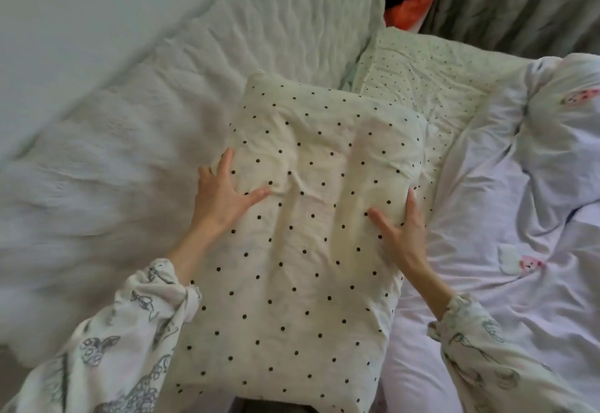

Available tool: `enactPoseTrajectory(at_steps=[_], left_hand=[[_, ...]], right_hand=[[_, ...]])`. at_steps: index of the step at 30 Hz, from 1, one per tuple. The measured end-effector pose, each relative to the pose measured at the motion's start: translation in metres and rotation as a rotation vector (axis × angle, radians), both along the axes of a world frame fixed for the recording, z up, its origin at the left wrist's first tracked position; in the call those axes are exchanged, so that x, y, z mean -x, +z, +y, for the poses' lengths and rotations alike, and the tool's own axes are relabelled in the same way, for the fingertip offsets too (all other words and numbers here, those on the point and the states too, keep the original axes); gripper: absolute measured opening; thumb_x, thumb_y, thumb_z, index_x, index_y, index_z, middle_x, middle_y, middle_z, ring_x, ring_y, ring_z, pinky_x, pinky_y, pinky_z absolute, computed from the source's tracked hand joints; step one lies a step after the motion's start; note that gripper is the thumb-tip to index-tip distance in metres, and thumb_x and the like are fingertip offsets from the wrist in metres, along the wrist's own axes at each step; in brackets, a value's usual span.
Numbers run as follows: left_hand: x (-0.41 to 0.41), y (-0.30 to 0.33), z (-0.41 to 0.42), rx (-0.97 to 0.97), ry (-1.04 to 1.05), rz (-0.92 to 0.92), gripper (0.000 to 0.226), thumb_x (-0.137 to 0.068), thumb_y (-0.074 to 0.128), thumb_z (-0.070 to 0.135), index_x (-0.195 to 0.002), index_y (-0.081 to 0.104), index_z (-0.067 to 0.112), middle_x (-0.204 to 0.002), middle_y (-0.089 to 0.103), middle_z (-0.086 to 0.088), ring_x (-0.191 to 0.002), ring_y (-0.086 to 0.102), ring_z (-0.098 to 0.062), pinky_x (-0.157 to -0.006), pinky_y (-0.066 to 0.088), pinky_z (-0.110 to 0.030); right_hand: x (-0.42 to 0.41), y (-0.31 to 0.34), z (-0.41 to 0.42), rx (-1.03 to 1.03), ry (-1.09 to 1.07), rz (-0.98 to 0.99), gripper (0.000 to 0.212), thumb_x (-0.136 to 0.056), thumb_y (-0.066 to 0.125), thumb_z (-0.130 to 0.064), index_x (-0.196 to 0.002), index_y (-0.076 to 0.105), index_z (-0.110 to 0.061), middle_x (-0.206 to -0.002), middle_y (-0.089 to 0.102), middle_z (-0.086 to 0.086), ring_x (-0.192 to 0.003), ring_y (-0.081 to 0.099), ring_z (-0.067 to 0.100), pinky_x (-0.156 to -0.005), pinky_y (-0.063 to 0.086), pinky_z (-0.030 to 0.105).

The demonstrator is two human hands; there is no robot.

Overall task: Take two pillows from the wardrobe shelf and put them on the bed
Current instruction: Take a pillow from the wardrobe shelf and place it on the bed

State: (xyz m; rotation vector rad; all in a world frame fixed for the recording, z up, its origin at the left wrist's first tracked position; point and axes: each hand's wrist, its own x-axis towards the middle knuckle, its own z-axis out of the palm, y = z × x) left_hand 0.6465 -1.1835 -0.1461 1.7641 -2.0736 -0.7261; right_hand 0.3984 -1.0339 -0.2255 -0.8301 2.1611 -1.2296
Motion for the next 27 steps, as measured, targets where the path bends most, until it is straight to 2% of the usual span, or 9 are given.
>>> enactPoseTrajectory(at_steps=[4,9,12,15,17,19,21,24,27], left_hand=[[0.022,-0.03,-0.048,-0.038,-0.07,-0.08,0.102,-0.06,0.069,0.067,-0.143,0.019,0.034,-0.133,0.031,-0.011,-0.124,0.037,-0.03,-0.101,0.036,-0.043],[0.038,-0.094,-0.1,-0.089,-0.109,-0.133,0.103,-0.059,0.068,0.068,-0.143,0.019,0.033,-0.131,0.032,-0.012,-0.122,0.04,-0.031,-0.1,0.037,-0.042],[0.038,-0.16,-0.109,-0.186,-0.151,-0.218,0.095,-0.067,0.063,0.066,-0.142,0.014,0.033,-0.135,0.029,-0.015,-0.119,0.042,-0.034,-0.095,0.038,-0.042],[0.028,-0.219,-0.11,-0.372,-0.231,-0.296,0.078,-0.08,0.056,0.053,-0.142,0.013,0.033,-0.14,0.023,-0.014,-0.124,0.039,-0.034,-0.097,0.037,-0.042],[0.022,-0.244,-0.116,-0.376,-0.234,-0.265,0.07,-0.084,0.053,0.051,-0.141,0.018,0.031,-0.138,0.026,-0.013,-0.12,0.042,-0.033,-0.094,0.037,-0.039],[0.021,-0.256,-0.131,-0.3,-0.225,-0.194,0.065,-0.085,0.052,0.051,-0.139,0.025,0.029,-0.134,0.031,-0.015,-0.12,0.041,-0.033,-0.092,0.033,-0.034],[0.026,-0.262,-0.151,-0.263,-0.225,-0.168,0.064,-0.085,0.048,0.055,-0.139,0.027,0.028,-0.136,0.032,-0.015,-0.124,0.039,-0.033,-0.096,0.032,-0.036],[0.043,-0.269,-0.182,-0.397,-0.139,-0.085,0.077,-0.083,0.045,0.061,-0.143,0.021,0.02,-0.148,0.032,-0.011,-0.134,0.033,-0.029,-0.11,0.027,-0.041],[0.056,-0.27,-0.193,-0.589,-0.022,0.074,0.086,-0.075,0.056,0.064,-0.141,0.028,0.016,-0.142,0.043,-0.003,-0.128,0.043,-0.022,-0.108,0.034,-0.039]], right_hand=[[0.008,-0.034,-0.021,-0.024,-0.067,-0.059,0.087,-0.074,0.07,-0.046,-0.145,0.024,-0.025,-0.135,0.044,0.009,-0.121,0.038,0.018,-0.103,0.032,0.036],[0.01,-0.09,-0.052,-0.113,-0.125,-0.095,0.09,-0.075,0.067,-0.049,-0.147,0.018,-0.025,-0.14,0.04,0.01,-0.128,0.035,0.022,-0.098,0.028,0.031],[0.01,-0.138,-0.062,-0.326,-0.057,-0.146,0.089,-0.08,0.065,-0.045,-0.147,0.011,-0.025,-0.144,0.034,0.015,-0.13,0.032,0.028,-0.1,0.031,0.037],[0.005,-0.178,-0.058,-0.574,0.113,-0.18,0.086,-0.082,0.063,-0.044,-0.147,0.011,-0.022,-0.151,0.017,0.016,-0.135,0.026,0.032,-0.107,0.029,0.044],[0.0,-0.194,-0.06,-0.548,0.115,-0.138,0.081,-0.083,0.06,-0.047,-0.146,0.016,-0.021,-0.154,0.012,0.01,-0.137,0.023,0.029,-0.107,0.028,0.045],[-0.003,-0.201,-0.067,-0.493,0.022,-0.058,0.073,-0.085,0.055,-0.05,-0.143,0.024,-0.019,-0.152,0.021,0.009,-0.134,0.031,0.028,-0.103,0.033,0.044],[-0.002,-0.205,-0.077,-0.458,-0.088,-0.024,0.068,-0.084,0.055,-0.05,-0.137,0.032,-0.016,-0.144,0.035,0.008,-0.128,0.039,0.026,-0.098,0.035,0.04],[0.007,-0.209,-0.086,-0.455,-0.239,-0.186,0.067,-0.082,0.057,-0.053,-0.132,0.034,-0.016,-0.138,0.045,0.009,-0.119,0.049,0.028,-0.092,0.04,0.037],[0.016,-0.21,-0.089,-0.421,-0.311,-0.341,0.077,-0.08,0.061,-0.053,-0.139,0.025,-0.018,-0.141,0.042,0.007,-0.123,0.045,0.028,-0.096,0.038,0.037]])
